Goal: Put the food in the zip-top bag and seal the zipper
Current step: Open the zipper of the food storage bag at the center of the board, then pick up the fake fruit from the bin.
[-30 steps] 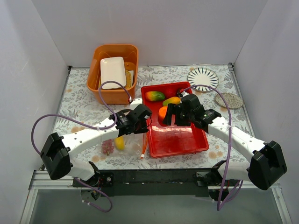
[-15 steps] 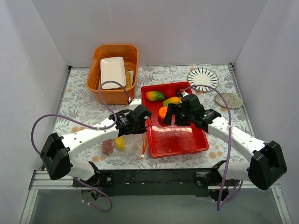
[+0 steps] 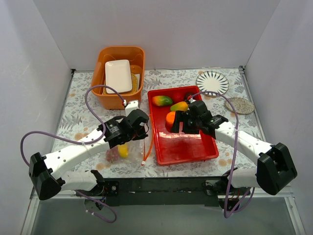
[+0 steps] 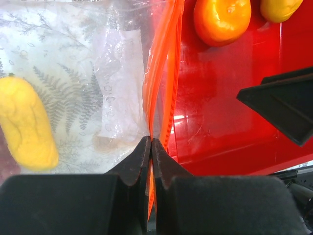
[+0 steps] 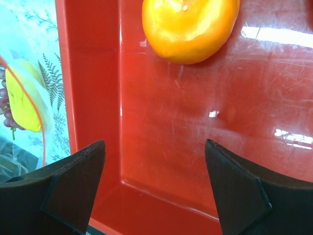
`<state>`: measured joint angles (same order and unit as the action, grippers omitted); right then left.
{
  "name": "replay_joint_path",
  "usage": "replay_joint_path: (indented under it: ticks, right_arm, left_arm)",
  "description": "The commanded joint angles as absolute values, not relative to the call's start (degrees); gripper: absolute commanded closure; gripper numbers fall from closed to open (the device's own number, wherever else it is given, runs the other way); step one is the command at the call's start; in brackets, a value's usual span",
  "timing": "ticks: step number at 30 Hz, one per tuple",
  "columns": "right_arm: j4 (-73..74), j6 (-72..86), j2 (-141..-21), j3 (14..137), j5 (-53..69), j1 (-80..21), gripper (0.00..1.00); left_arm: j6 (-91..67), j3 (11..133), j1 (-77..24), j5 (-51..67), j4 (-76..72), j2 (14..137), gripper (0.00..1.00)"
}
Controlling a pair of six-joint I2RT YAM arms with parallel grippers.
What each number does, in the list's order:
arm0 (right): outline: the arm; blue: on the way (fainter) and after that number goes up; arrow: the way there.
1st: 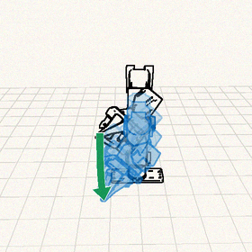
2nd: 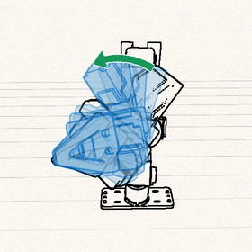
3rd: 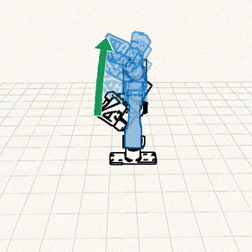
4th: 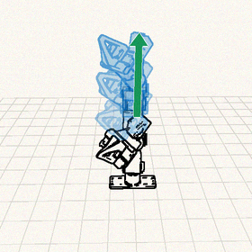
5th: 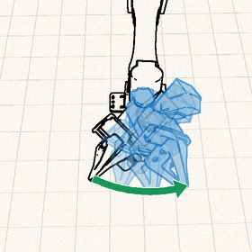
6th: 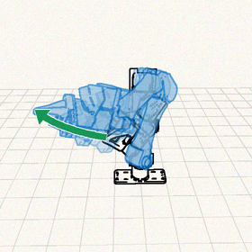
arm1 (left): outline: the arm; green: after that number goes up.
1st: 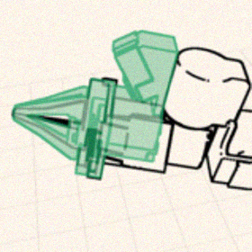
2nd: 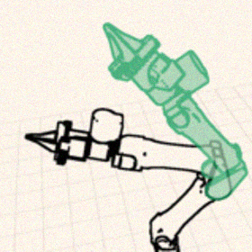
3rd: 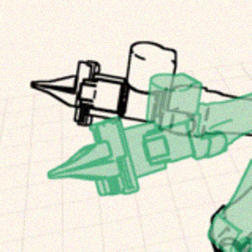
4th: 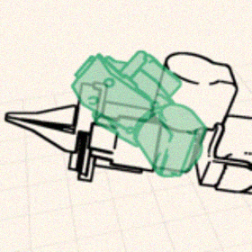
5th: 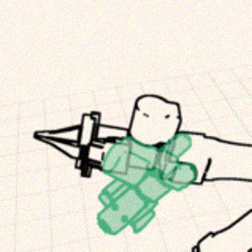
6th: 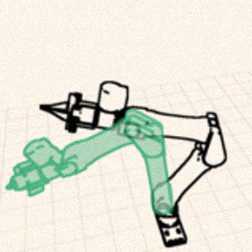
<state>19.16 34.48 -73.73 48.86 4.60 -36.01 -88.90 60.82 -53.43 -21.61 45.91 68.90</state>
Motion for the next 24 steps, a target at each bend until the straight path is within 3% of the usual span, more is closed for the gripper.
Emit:
replay_joint_path:
  ticks: [1, 16, 24]
  right_arm:
    - [17.67, 34.28, -74.53, 50.1, 5.19, -35.68, 0.11]
    - [18.9, 30.85, -83.4, 58.18, 2.2, -34.28, 0.11]
    - [17.85, 29.79, -92.02, 63.8, 4.04, -28.49, 0.1]
  left_arm:
    - [-89.56, 61.61, -53.61, -23.64, 47.11, 66.89, 1.0]
    - [-90.0, 60.38, -53.17, -24.43, 48.86, 60.65, 1.0]
    - [-90.88, 57.66, -53.09, -23.64, 46.94, 59.59, 1.0]
